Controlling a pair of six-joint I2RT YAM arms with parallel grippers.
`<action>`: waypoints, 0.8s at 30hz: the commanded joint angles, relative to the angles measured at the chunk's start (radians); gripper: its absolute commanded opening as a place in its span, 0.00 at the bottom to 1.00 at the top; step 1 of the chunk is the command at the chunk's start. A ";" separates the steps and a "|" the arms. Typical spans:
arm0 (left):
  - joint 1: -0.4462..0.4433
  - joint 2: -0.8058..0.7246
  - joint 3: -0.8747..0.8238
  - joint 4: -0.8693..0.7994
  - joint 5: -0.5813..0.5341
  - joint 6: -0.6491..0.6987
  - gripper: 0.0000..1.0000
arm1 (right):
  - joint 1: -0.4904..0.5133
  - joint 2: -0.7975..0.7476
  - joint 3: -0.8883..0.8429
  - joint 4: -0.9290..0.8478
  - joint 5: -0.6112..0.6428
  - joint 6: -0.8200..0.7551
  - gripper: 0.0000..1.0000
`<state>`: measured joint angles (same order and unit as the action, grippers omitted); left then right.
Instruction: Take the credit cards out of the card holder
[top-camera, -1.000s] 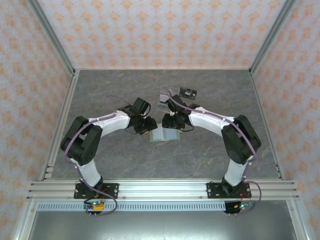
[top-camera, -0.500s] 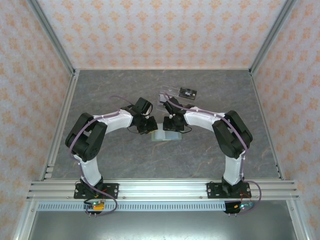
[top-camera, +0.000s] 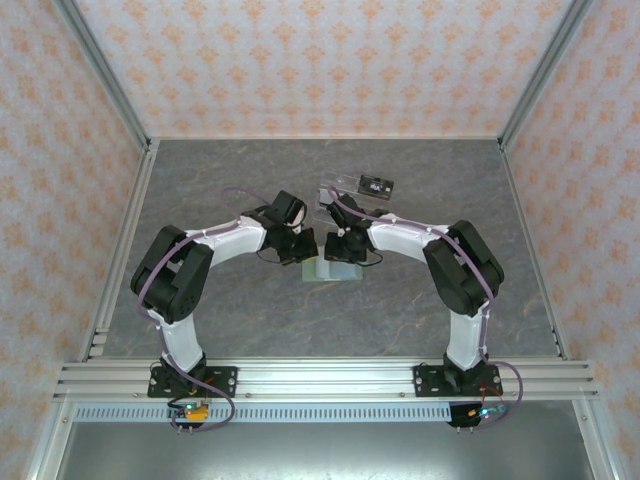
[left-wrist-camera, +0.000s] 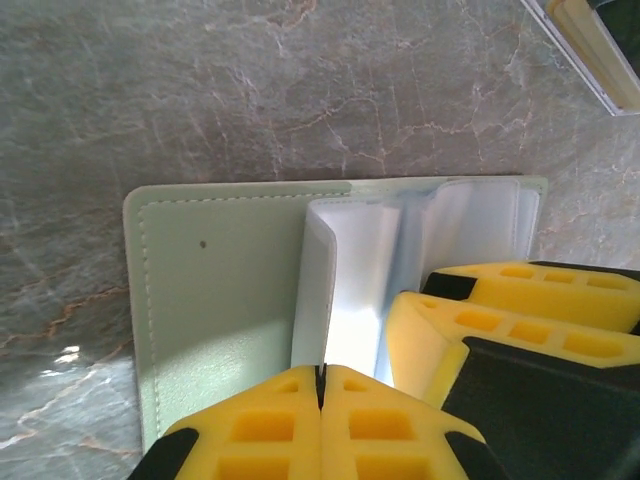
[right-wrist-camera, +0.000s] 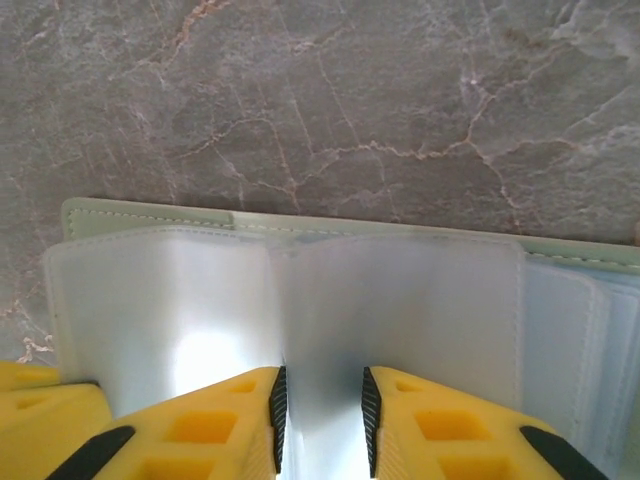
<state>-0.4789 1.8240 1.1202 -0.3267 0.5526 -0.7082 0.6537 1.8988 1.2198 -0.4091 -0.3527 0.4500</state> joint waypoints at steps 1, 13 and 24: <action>0.035 -0.059 0.029 -0.104 -0.082 0.080 0.00 | -0.002 -0.077 -0.022 0.057 -0.030 0.023 0.32; 0.105 -0.166 0.047 -0.213 -0.185 0.136 0.66 | -0.040 -0.397 -0.112 0.106 0.319 -0.072 0.65; 0.212 -0.436 0.042 -0.330 -0.606 0.236 1.00 | -0.216 -0.618 -0.218 0.131 0.741 -0.277 0.99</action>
<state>-0.2829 1.4551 1.1542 -0.6029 0.1398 -0.5144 0.4744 1.3376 1.0340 -0.3031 0.2218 0.2424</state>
